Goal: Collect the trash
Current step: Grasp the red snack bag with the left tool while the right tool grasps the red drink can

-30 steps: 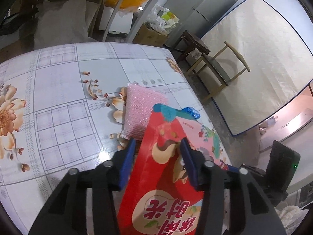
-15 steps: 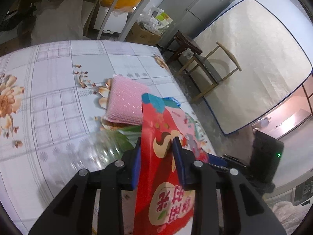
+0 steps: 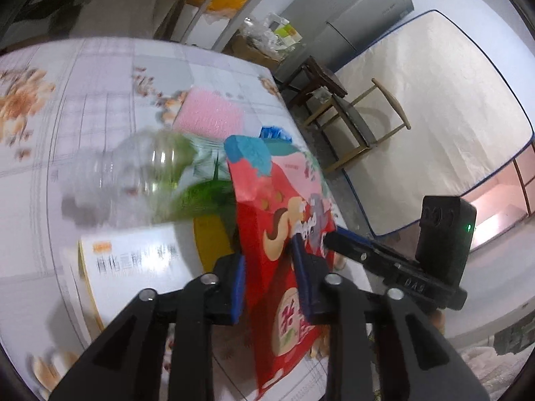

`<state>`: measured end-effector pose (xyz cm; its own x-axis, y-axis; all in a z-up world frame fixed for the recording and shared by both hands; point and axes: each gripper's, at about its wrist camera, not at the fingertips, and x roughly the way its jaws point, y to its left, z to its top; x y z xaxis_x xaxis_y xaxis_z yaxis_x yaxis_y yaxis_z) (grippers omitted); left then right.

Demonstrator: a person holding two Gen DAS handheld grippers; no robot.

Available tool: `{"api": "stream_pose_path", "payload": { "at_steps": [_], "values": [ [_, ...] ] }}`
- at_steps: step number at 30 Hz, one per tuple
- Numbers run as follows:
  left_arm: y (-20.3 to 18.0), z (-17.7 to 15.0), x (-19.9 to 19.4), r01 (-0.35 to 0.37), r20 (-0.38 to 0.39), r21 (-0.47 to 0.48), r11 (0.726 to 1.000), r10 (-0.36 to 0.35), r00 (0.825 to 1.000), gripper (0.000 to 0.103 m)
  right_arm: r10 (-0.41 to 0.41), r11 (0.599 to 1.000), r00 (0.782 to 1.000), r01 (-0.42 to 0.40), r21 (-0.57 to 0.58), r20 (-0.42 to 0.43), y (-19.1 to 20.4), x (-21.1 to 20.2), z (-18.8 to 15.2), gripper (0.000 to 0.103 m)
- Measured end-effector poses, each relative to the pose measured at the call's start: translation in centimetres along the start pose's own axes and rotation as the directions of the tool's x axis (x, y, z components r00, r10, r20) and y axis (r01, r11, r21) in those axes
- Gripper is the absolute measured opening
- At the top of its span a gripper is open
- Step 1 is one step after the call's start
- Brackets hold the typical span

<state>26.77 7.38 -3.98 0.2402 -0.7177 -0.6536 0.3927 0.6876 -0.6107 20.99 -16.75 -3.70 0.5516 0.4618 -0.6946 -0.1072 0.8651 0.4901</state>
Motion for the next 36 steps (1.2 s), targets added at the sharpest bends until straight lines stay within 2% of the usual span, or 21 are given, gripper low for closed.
{"api": "stream_pose_path", "payload": {
  "at_steps": [5,11,17,20,22,24,29,32,34,36],
  "values": [
    [-0.3,-2.9,-1.3,0.051,0.051,-0.040,0.998,-0.049,0.997,0.007,0.007,1.000,1.000,-0.007,-0.001,-0.019,0.5,-0.3,-0.9,0.031],
    [-0.4,-6.7,-4.4,0.059,0.143,-0.079,0.995,-0.048,0.989,0.007,0.001,0.999,1.000,-0.001,-0.049,-0.005,1.2,-1.9,-1.7,0.033],
    [1.8,-10.6,-8.9,0.091,0.229,-0.153,0.984,-0.055,0.972,0.007,-0.057,0.972,0.998,0.062,-0.226,0.027,3.0,-3.0,-0.9,0.053],
    [3.2,-12.6,-10.5,0.132,0.248,-0.191,0.973,-0.082,0.965,0.007,-0.056,0.930,0.998,0.066,-0.363,0.037,5.3,-2.4,-0.4,0.059],
    [4.2,-13.5,-10.6,0.149,0.250,-0.231,0.961,-0.089,0.964,0.007,-0.044,0.880,0.999,0.042,-0.473,0.009,7.1,-1.1,0.0,0.065],
    [5.1,-14.3,-10.4,0.141,0.239,-0.272,0.952,-0.075,0.968,0.007,-0.067,0.822,0.997,0.039,-0.568,-0.029,8.6,0.6,0.3,0.068],
    [5.2,-15.2,-9.8,0.077,0.219,-0.270,0.960,-0.017,0.976,0.007,-0.243,0.634,0.967,0.096,-0.768,-0.079,10.4,6.1,-0.2,0.069],
    [4.8,-15.3,-9.6,0.071,0.216,-0.257,0.964,-0.015,0.976,0.007,-0.293,0.542,0.954,0.119,-0.832,-0.054,10.5,7.6,-0.9,0.072],
    [4.8,-15.1,-9.3,0.072,0.209,-0.253,0.965,-0.018,0.978,0.007,-0.297,0.525,0.954,0.122,-0.842,-0.048,10.3,7.6,-1.1,0.072],
    [4.7,-14.7,-9.0,0.087,0.208,-0.251,0.964,-0.035,0.978,0.007,-0.294,0.535,0.954,0.117,-0.837,-0.055,10.0,7.2,-1.3,0.071]
  ]
}}
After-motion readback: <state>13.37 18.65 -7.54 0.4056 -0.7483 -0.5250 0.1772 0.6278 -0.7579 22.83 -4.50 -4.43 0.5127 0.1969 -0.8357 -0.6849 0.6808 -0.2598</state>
